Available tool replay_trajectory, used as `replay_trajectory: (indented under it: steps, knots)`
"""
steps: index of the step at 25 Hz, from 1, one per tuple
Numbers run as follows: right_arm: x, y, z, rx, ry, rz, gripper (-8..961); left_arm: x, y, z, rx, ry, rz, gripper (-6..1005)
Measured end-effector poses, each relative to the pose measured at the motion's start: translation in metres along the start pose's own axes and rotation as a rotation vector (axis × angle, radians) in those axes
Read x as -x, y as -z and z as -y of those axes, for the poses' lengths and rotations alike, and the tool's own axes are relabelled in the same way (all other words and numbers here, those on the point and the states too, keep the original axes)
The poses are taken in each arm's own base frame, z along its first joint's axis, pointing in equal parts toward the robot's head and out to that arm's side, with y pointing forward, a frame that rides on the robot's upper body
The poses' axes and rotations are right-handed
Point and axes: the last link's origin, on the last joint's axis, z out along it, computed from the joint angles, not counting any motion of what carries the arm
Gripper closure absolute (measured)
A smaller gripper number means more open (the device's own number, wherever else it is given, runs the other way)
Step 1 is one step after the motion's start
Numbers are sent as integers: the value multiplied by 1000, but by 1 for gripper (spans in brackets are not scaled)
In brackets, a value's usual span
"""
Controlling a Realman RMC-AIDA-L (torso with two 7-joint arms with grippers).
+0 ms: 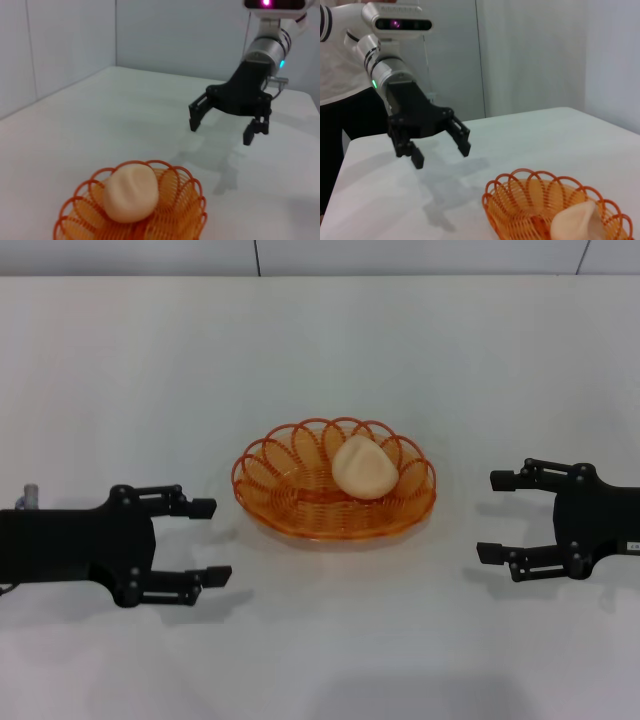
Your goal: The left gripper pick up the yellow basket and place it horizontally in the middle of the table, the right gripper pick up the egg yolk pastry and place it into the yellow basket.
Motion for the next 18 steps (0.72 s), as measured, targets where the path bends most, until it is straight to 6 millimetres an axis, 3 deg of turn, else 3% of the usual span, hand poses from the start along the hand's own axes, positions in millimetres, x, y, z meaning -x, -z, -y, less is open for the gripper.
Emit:
replay_trajectory:
  steps: [18]
  knots:
    - [-5,1,2,17,-11,-57,68,-4,-1,4,-1,11,0,227]
